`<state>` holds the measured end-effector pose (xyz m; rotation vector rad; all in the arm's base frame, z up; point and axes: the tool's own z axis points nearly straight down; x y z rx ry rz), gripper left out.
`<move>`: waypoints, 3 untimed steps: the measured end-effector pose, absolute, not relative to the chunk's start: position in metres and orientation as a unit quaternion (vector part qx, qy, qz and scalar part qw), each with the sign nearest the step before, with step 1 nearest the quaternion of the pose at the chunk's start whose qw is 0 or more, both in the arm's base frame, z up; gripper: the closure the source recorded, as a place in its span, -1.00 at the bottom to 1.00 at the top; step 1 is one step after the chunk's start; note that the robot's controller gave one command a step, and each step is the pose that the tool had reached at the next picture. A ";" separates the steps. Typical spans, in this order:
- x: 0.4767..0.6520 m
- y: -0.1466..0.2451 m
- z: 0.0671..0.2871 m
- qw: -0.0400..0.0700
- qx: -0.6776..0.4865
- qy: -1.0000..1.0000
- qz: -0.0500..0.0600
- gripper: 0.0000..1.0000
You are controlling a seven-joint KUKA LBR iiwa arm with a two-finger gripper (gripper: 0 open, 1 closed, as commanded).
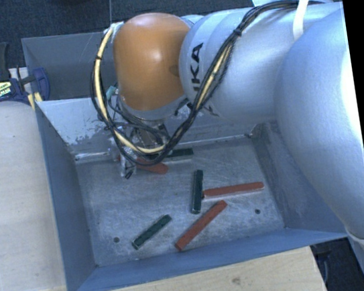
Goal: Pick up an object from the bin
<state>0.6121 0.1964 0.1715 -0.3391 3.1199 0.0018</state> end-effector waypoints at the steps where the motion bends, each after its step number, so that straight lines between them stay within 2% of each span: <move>1: 0.612 0.196 0.171 0.002 -0.108 0.994 0.001 1.00; 2: 0.606 0.214 0.131 -0.001 -0.104 0.995 0.000 1.00; 3: 0.607 0.213 0.134 0.001 -0.103 0.995 0.001 -1.00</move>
Offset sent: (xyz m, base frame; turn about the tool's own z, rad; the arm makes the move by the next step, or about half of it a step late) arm 0.0000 0.0000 0.0000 0.0000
